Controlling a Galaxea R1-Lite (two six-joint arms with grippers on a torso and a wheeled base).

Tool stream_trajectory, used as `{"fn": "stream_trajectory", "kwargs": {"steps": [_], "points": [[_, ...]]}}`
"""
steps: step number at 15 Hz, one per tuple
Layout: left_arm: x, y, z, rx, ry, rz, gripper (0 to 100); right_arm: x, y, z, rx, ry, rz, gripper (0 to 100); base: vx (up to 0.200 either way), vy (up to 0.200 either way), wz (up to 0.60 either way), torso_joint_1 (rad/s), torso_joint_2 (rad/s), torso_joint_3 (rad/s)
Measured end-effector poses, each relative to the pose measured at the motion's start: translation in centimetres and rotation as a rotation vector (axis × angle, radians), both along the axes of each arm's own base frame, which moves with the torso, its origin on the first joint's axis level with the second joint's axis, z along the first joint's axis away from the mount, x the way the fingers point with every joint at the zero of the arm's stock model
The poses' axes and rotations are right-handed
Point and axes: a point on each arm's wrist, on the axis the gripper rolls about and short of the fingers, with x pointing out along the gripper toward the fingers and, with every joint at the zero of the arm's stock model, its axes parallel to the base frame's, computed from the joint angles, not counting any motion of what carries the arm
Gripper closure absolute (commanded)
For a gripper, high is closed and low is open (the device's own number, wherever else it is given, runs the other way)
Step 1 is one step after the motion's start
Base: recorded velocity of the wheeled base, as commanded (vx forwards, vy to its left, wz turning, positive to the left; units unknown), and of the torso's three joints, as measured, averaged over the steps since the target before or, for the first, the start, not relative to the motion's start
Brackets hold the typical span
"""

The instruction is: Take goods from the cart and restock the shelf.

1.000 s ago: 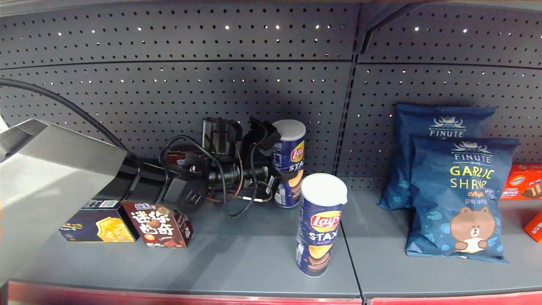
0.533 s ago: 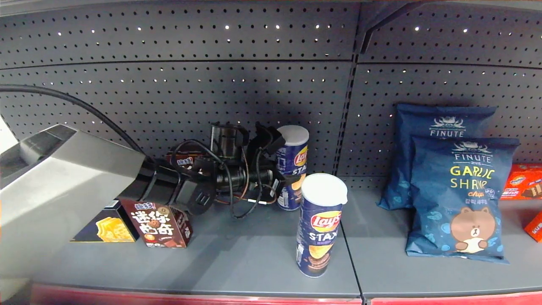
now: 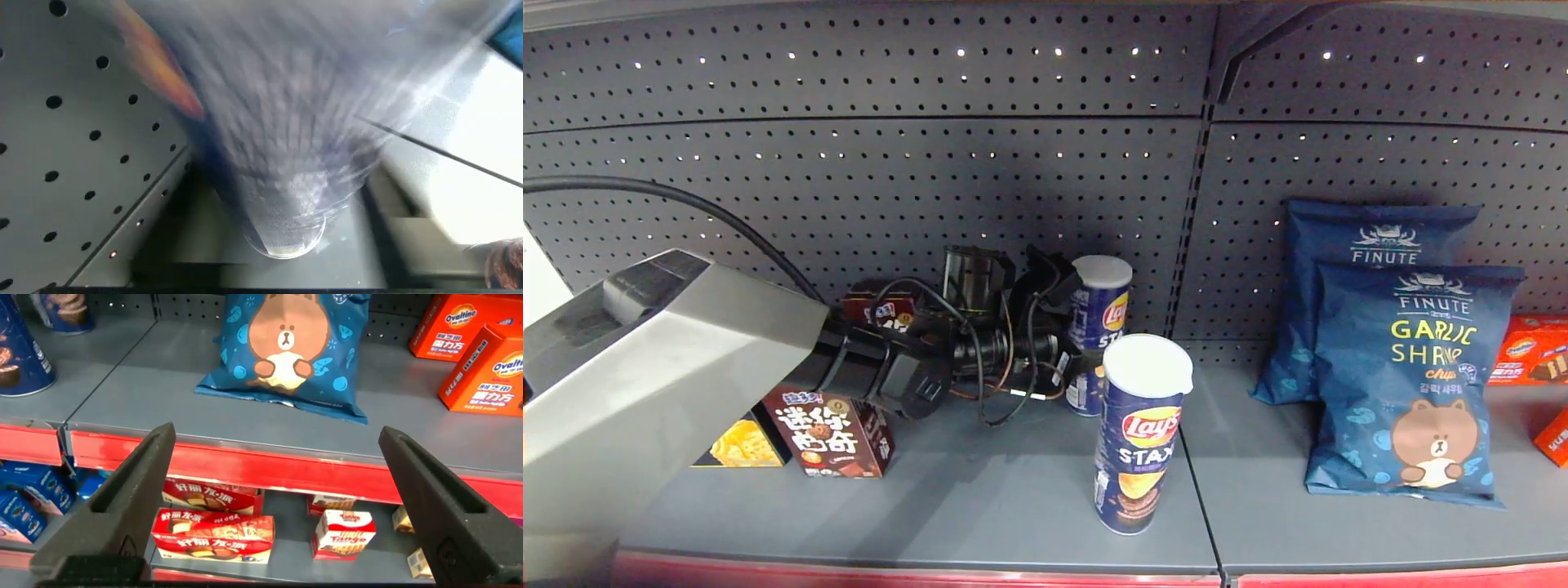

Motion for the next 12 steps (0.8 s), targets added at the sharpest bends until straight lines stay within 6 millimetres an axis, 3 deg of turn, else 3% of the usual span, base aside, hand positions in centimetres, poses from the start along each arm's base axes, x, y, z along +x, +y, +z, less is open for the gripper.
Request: {"fn": "stream_trajectory", "kwargs": {"steps": [4, 8, 12], "points": [[-0.2, -0.4, -0.1, -0.001, -0.004, -0.007, 0, 0.0, 0.0, 0.0, 0.0, 0.0, 0.0, 0, 0.0, 0.0, 0.0, 0.0, 0.0, 0.0], [-0.9, 0.3, 1.2, -0.001, -0.024, 0.023, 0, 0.0, 0.0, 0.0, -0.001, 0.0, 0.001, 0, 0.0, 0.0, 0.0, 0.0, 0.0, 0.0], [-4.2, 3.0, 2.8, 0.025, -0.012, 0.088, 0, 0.0, 0.0, 0.0, -0.003, 0.0, 0.003, 0, 0.0, 0.0, 0.0, 0.0, 0.0, 0.0]]}}
